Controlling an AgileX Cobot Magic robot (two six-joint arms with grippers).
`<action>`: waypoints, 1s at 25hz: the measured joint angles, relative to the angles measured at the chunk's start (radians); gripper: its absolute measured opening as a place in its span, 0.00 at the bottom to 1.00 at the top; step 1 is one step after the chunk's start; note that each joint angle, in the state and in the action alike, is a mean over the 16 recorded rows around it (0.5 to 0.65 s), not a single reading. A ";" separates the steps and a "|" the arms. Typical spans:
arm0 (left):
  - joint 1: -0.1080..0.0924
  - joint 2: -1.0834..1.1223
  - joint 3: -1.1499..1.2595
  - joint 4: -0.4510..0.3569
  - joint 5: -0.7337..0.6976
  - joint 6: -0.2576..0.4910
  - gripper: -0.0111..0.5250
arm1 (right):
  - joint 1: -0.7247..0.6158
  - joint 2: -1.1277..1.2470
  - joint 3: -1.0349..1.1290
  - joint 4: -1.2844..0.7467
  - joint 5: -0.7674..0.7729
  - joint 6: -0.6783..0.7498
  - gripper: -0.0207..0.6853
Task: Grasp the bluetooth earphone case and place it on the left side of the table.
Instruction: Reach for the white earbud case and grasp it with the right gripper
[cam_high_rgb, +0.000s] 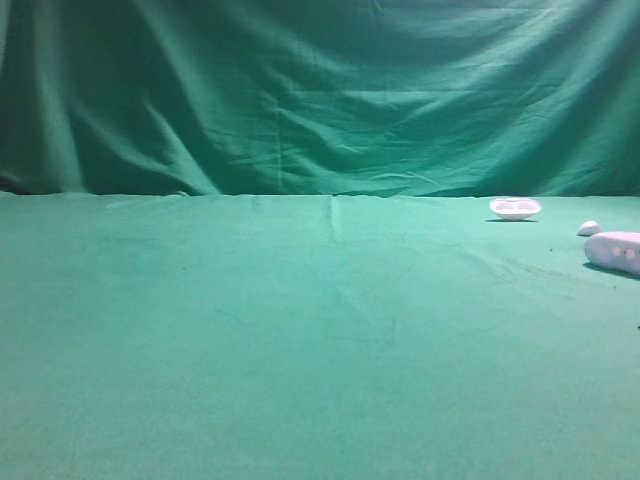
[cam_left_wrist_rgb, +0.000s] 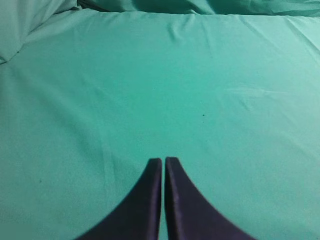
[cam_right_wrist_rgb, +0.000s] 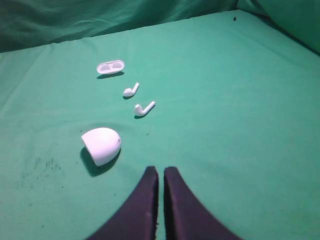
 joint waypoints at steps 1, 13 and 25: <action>0.000 0.000 0.000 0.000 0.000 0.000 0.02 | 0.000 0.000 0.000 0.000 0.000 0.000 0.03; 0.000 0.000 0.000 0.000 0.000 0.000 0.02 | 0.000 0.000 0.000 -0.001 0.000 0.000 0.03; 0.000 0.000 0.000 0.000 0.000 0.000 0.02 | 0.000 0.000 0.003 -0.016 -0.231 0.000 0.03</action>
